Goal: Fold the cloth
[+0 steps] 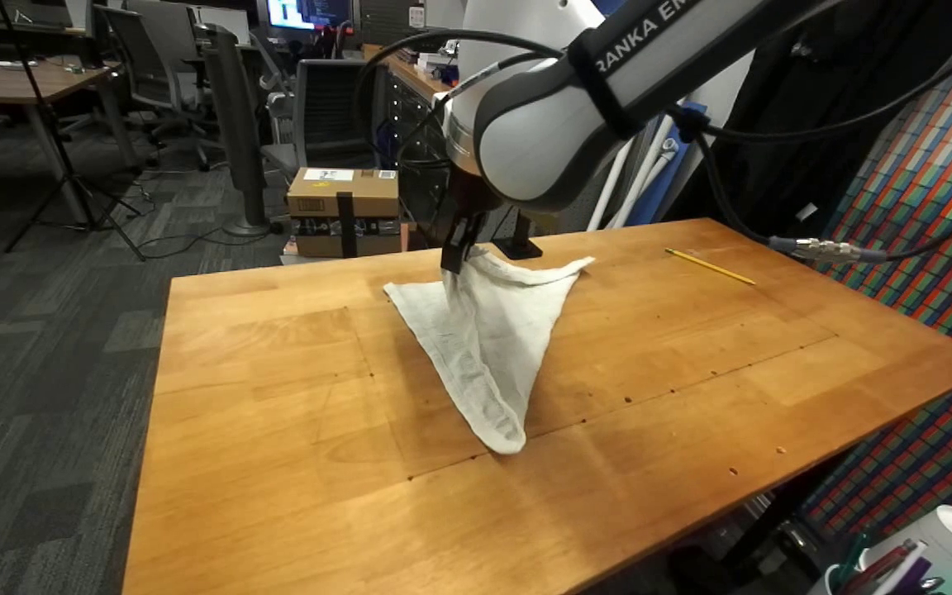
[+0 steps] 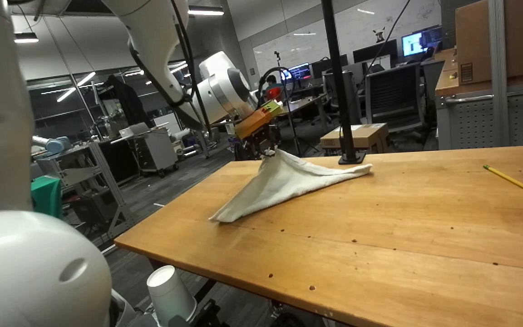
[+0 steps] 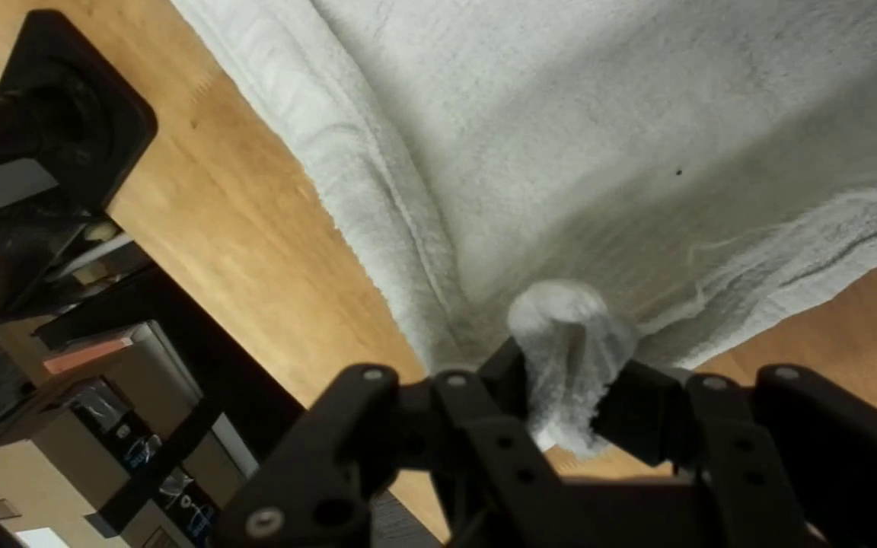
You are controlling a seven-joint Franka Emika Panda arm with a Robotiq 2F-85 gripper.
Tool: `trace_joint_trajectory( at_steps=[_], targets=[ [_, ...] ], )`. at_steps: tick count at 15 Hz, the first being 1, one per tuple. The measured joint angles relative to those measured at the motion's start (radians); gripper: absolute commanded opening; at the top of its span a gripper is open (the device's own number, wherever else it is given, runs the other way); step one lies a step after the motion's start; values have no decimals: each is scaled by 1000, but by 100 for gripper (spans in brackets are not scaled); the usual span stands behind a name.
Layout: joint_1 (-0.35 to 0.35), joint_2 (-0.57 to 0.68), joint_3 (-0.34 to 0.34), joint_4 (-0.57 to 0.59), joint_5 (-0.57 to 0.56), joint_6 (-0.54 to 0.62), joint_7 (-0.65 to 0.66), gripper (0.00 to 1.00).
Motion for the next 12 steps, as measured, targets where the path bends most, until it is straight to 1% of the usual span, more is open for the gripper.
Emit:
trace_joint_trajectory(
  at_steps=[4,9,12],
  targets=[
    [22,57,0,53,0,-4,17,9],
    [62,80,1,46,0,-19,21,9],
    [74,84,0,41,0,-29,21,9]
  ],
)
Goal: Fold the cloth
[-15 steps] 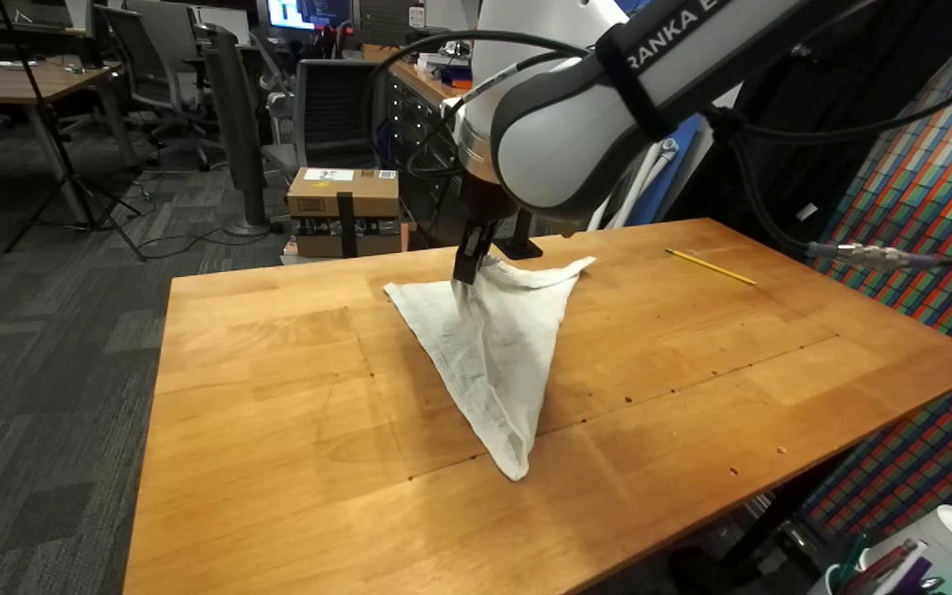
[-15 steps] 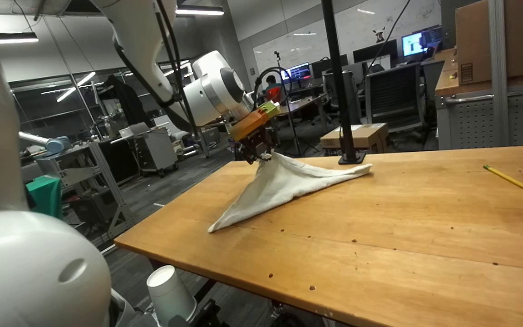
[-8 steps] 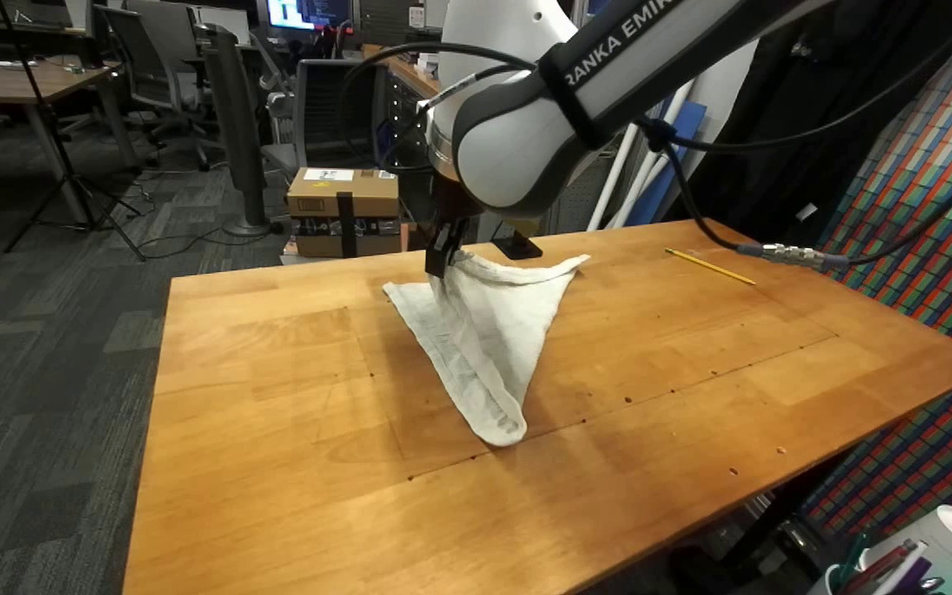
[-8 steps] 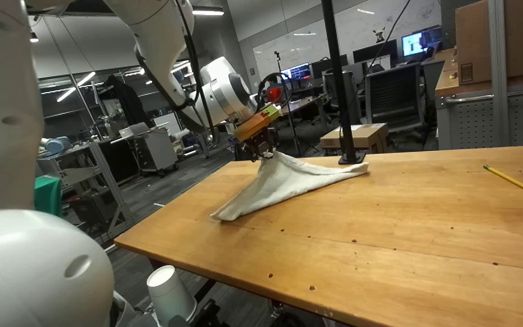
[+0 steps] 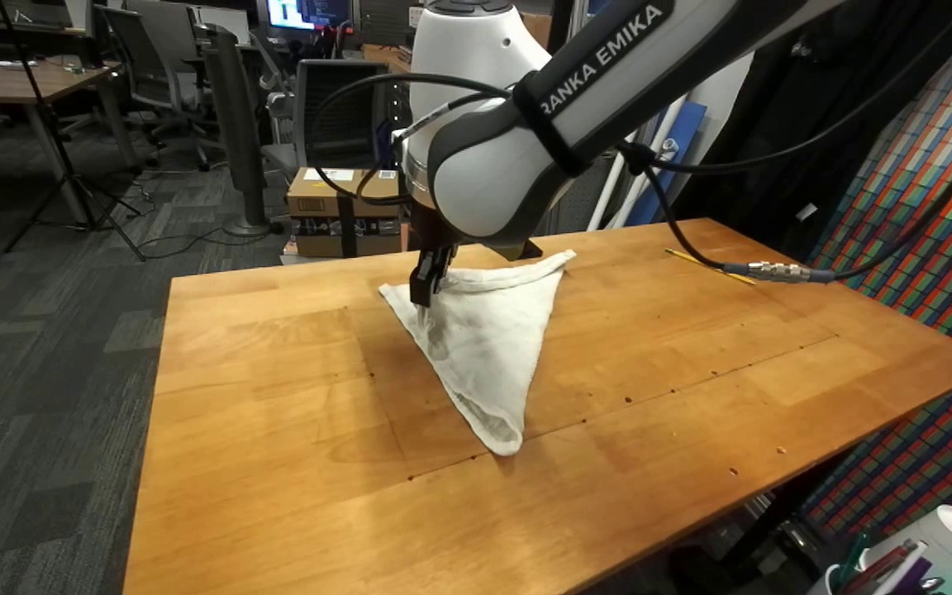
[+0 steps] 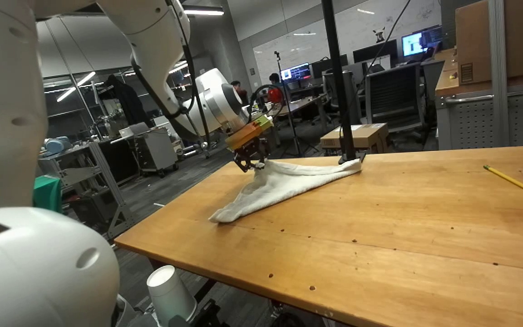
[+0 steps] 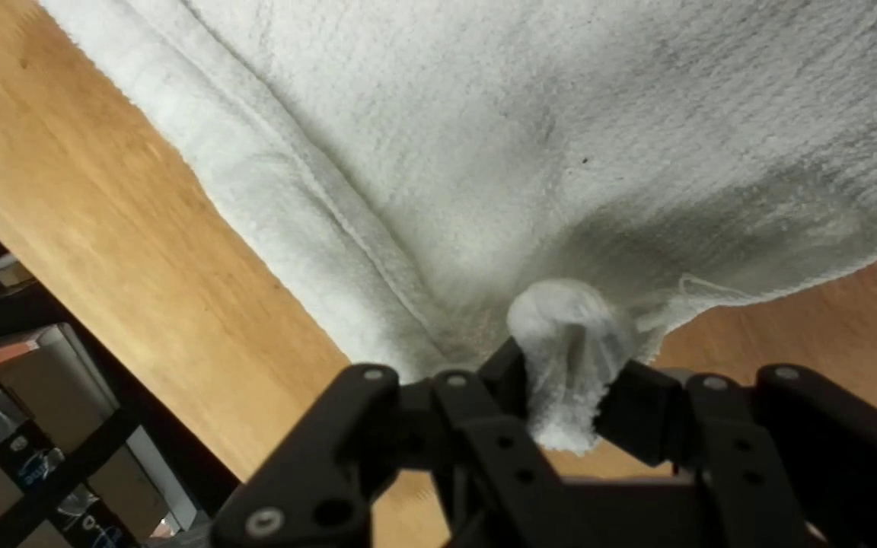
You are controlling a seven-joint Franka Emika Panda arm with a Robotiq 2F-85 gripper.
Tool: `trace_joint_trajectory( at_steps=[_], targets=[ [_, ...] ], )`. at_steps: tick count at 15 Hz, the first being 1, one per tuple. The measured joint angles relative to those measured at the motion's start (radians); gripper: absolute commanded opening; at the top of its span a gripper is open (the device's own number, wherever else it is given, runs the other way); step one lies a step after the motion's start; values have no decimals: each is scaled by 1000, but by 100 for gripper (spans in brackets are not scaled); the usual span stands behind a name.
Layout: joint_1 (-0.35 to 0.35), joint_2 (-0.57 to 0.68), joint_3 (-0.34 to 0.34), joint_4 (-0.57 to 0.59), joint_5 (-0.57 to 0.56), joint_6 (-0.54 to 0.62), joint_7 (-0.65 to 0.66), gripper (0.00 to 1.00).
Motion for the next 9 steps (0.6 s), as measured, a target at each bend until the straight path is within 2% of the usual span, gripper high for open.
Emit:
trace_joint_trajectory(
  at_steps=[5,6,7,8,9],
  targets=[
    [0,2,-2,1,0,-6,1,10],
    [0,2,-2,1,0,-7,3,36],
    [0,3,-2,1,0,-7,5,12],
    [1,3,-2,1,0,-7,8,21],
    [1,4,-2,1,0,-7,11,26]
  ],
)
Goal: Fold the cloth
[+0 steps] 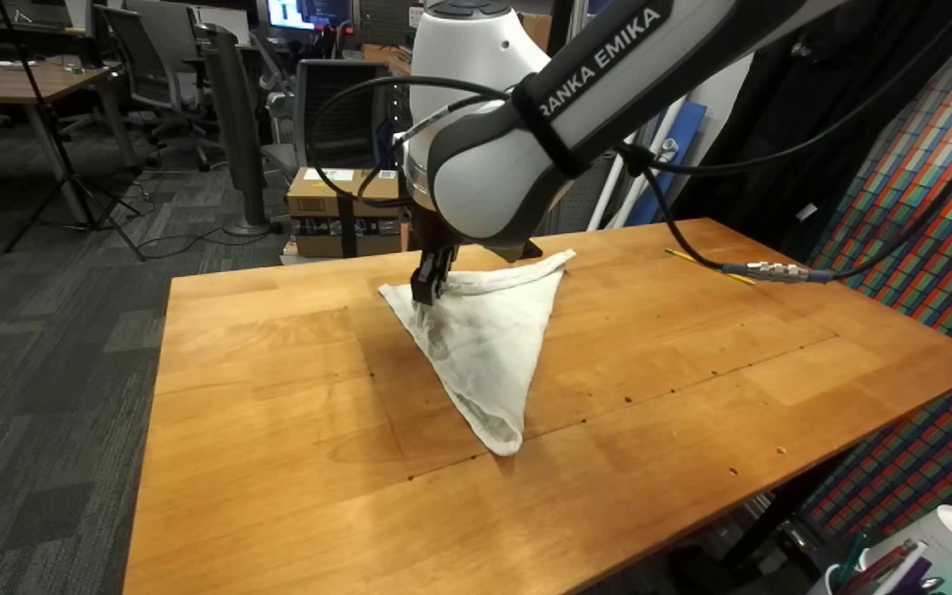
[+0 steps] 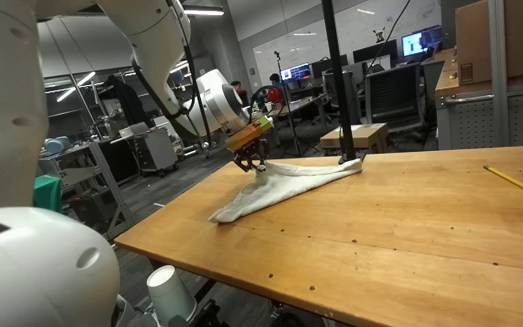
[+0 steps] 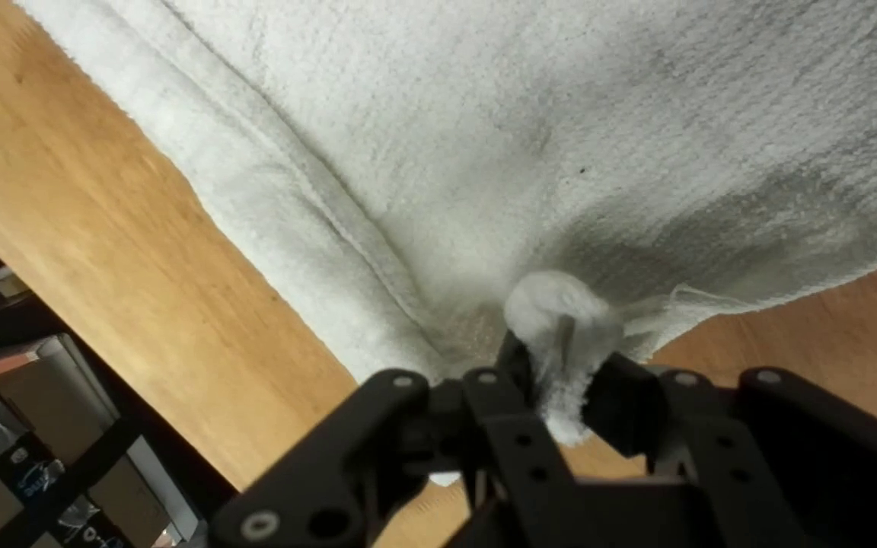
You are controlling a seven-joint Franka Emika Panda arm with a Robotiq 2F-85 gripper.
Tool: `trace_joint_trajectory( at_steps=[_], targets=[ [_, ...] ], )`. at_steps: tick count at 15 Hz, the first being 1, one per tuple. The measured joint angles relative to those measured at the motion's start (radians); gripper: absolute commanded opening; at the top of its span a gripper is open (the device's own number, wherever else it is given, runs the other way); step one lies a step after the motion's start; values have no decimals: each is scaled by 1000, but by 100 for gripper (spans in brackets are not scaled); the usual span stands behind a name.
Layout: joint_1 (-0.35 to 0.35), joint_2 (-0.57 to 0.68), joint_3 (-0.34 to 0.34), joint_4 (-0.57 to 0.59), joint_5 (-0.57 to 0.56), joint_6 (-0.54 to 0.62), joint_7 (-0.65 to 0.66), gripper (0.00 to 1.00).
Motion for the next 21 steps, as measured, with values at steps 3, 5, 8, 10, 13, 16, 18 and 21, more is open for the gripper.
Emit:
trace_joint_trajectory(
  at_steps=[3,5,8,10,13,16,18,21],
  targets=[
    [3,3,-1,1,-6,0,11,51],
    [5,7,-2,1,-18,0,24,66],
    [5,11,-3,1,-21,-1,33,88],
    [5,11,-4,1,-21,-3,34,100],
    [5,11,-5,1,-21,-11,35,100],
    [5,11,-7,1,-21,-16,37,100],
    [5,11,-16,1,-22,-24,45,100],
    [5,4,-46,-1,-38,-62,73,100]
  ],
)
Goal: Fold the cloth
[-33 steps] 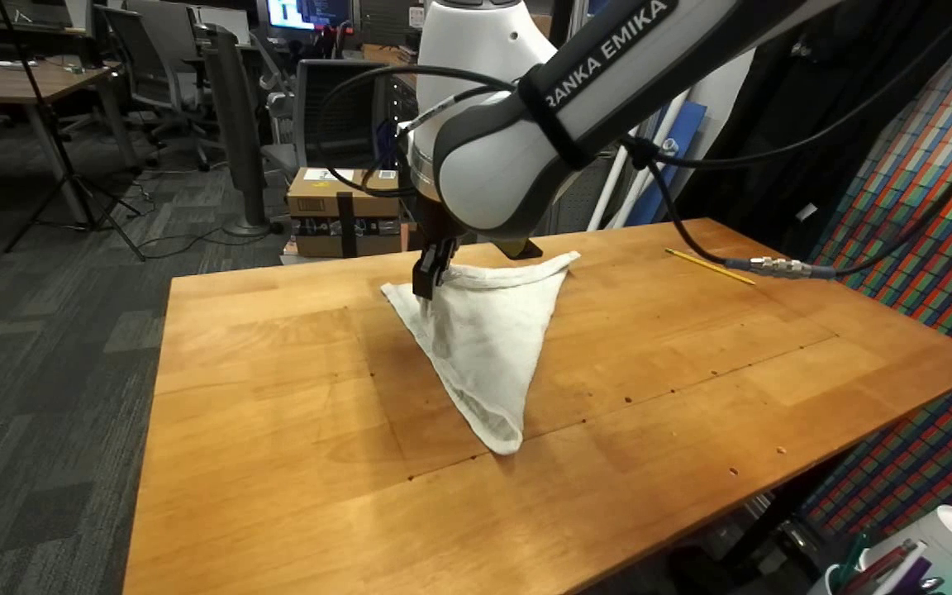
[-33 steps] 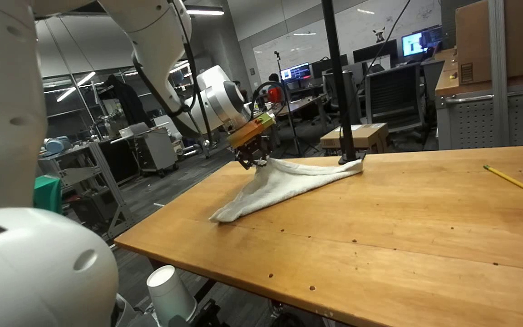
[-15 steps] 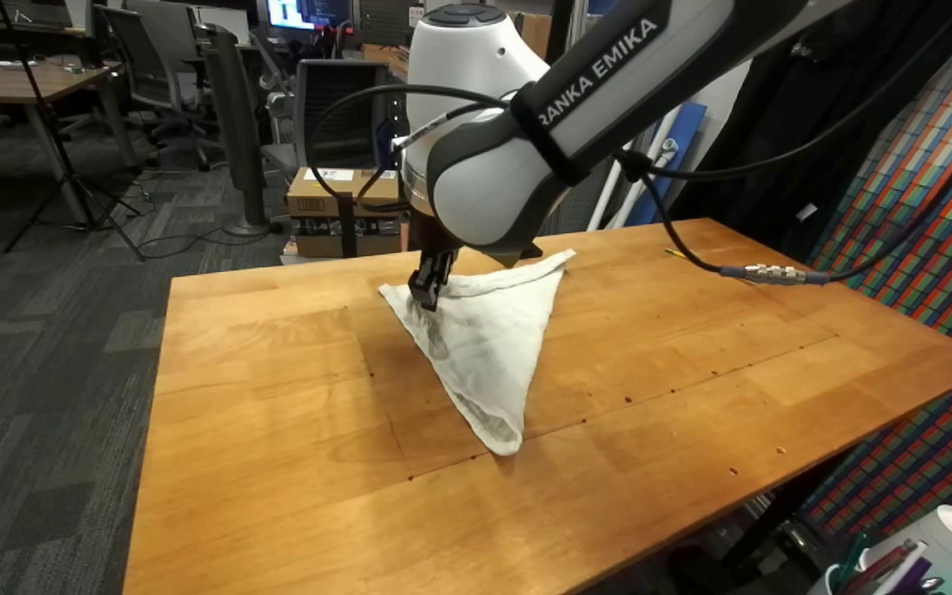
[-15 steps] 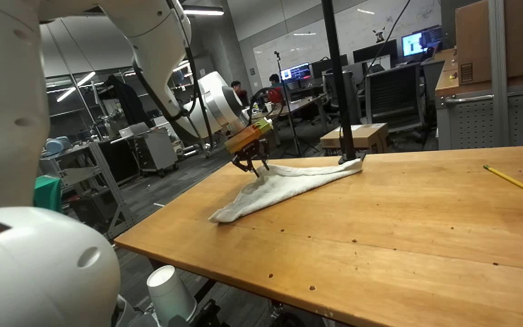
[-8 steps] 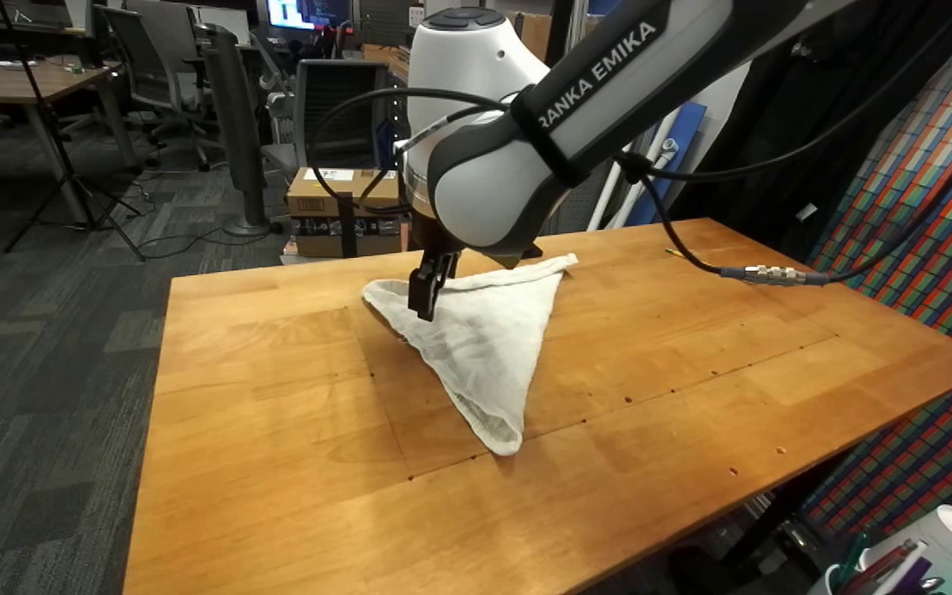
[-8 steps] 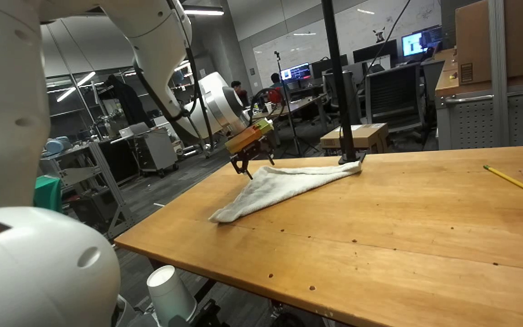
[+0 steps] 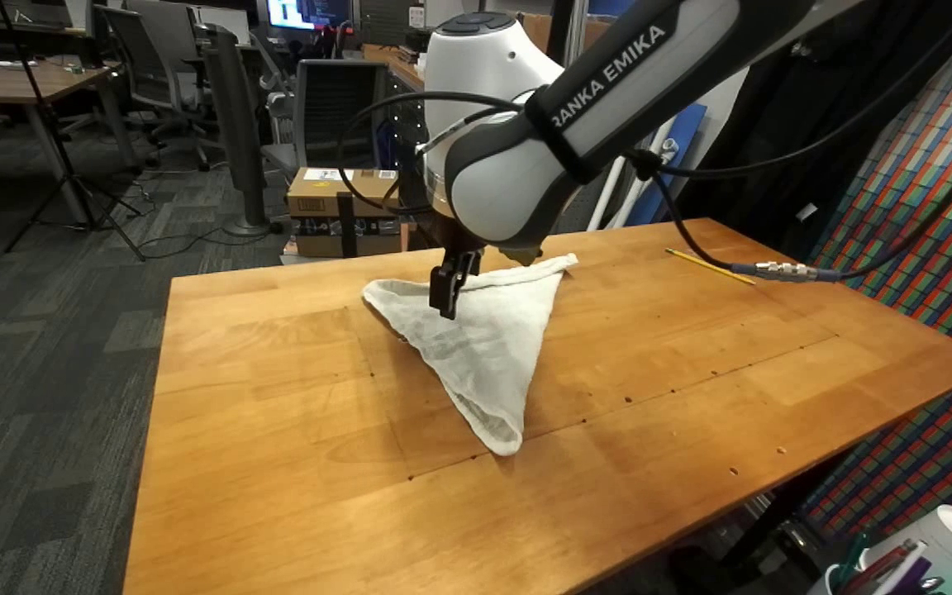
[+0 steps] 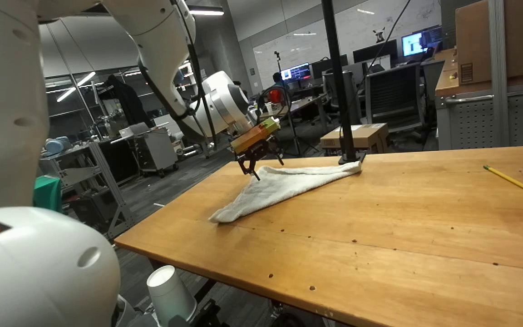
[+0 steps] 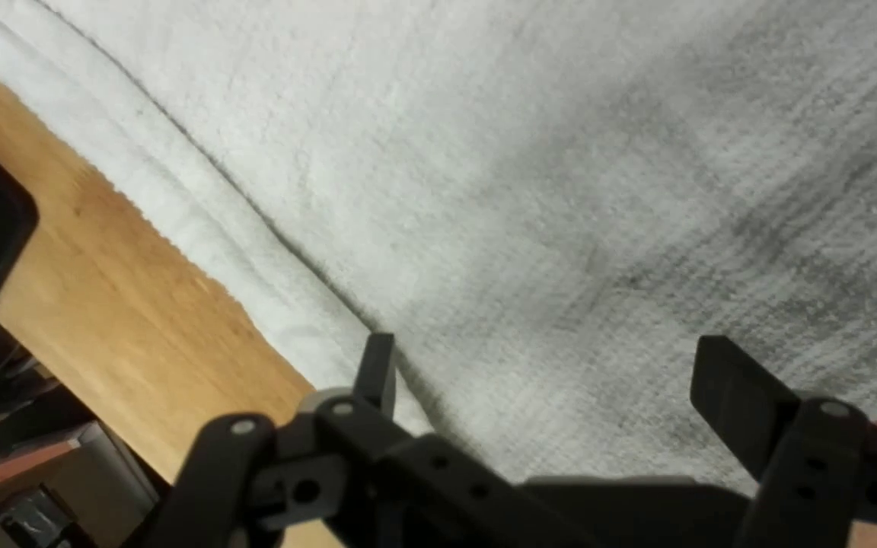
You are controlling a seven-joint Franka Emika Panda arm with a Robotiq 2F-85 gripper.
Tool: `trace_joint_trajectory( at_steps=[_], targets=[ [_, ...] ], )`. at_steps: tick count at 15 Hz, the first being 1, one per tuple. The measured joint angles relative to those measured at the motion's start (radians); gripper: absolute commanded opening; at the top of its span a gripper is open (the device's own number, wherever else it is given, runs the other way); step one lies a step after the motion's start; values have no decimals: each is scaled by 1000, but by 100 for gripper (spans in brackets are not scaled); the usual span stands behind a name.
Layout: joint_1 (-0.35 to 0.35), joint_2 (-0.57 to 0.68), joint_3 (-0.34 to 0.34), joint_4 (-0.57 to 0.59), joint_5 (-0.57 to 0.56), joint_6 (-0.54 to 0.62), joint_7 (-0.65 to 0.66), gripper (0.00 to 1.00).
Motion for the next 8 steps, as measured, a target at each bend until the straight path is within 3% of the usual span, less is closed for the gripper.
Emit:
trace_joint_trajectory(
  at_steps=[8],
  targets=[
    [-27,-7,-87,-6,-89,-27,41,100]
  ],
)
